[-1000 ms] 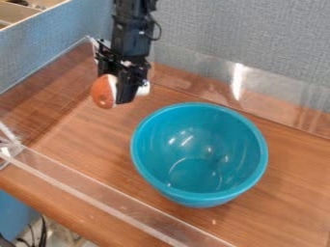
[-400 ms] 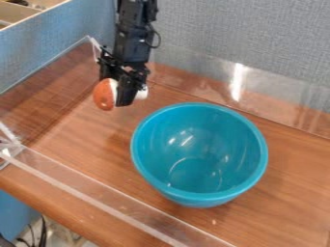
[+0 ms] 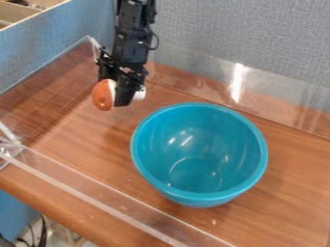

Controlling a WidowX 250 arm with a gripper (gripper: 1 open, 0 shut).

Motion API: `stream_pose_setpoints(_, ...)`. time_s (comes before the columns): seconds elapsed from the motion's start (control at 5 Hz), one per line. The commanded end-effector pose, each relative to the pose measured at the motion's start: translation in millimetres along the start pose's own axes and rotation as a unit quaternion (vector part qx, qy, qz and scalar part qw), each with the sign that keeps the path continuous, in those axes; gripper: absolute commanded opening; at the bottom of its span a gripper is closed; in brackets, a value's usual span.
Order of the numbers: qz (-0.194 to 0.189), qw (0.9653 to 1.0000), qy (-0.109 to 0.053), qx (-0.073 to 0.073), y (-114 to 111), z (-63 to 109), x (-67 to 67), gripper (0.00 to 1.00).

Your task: Remove the mushroom from inside the blue bowl and put it on the table

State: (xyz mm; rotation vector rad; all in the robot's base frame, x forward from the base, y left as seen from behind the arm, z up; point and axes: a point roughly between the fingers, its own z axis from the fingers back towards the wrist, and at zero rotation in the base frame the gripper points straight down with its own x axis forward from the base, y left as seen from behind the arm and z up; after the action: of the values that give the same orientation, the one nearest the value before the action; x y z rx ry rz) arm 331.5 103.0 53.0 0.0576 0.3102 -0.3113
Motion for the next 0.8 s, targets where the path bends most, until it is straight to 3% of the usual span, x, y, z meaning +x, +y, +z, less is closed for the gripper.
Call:
stream_pose_setpoints(0.0,0.011,0.9995,-0.025,0.017,12.4,18.5,-0.4,0.00)
stream_pose_setpoints(0.6,0.006,0.9994,-0.025,0.023,16.9,17.1,1.4,0.00)
